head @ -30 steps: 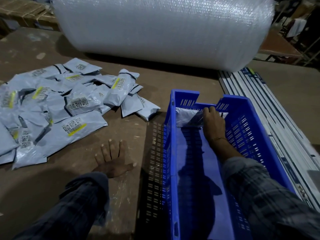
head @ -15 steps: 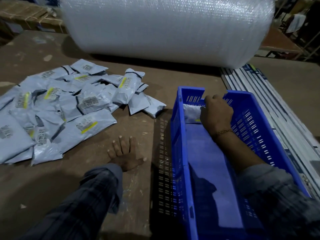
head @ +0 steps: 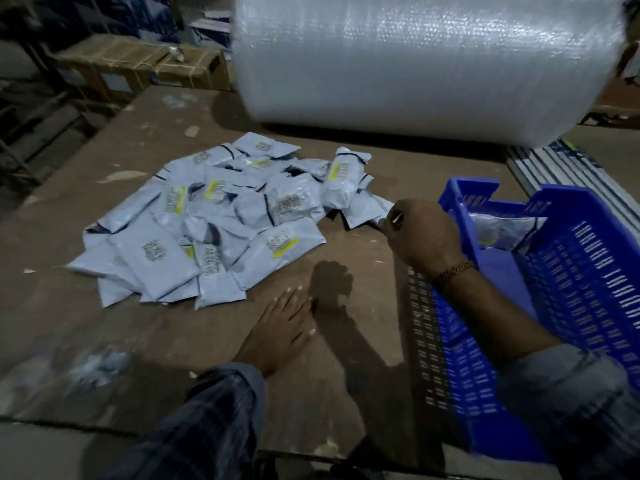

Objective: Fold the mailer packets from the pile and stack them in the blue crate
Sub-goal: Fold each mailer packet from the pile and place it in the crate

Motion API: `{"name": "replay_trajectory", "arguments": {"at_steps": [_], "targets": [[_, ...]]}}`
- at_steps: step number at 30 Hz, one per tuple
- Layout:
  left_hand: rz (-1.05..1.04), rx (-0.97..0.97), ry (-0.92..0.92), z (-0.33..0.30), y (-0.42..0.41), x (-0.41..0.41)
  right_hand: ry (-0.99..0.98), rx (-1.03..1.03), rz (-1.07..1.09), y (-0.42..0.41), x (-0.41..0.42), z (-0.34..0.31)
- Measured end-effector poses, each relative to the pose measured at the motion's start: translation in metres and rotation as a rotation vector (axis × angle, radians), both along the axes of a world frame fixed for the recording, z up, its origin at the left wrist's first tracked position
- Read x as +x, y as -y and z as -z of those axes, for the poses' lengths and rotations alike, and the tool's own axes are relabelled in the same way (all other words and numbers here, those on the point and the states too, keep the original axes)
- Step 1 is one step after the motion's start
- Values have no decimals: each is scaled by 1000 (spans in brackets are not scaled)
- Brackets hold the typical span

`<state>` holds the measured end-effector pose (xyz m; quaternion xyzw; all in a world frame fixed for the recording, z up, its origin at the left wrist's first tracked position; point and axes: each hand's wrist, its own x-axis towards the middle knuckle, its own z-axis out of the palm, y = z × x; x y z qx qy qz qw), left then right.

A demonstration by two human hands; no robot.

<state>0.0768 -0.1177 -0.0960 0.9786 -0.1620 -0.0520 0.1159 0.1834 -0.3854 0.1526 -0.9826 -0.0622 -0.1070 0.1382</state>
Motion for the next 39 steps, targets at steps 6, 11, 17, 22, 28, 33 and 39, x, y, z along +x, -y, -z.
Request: {"name": "replay_trajectory", "arguments": {"at_steps": [6, 11, 17, 22, 28, 33, 39], "targets": [[38, -135, 99, 8, -101, -39, -165, -75, -163, -93, -11, 38], [-33, -266, 122, 4, -127, -48, -319, -120, -246, -157, -12, 88], [-53, -281, 155, 6, -127, -50, -229, -466, -263, -204, -2, 147], [-83, -251, 159, 3, -124, -51, -215, -610, -302, -214, -2, 153], [-111, -238, 170, 4, -123, -50, -268, -490, -107, -187, -28, 160], [-118, -224, 165, 2, -120, -50, -221, -291, 5, -152, -79, 181], [-116, -244, 189, 8, -119, -48, -168, -97, 14, -129, -144, 202]]}}
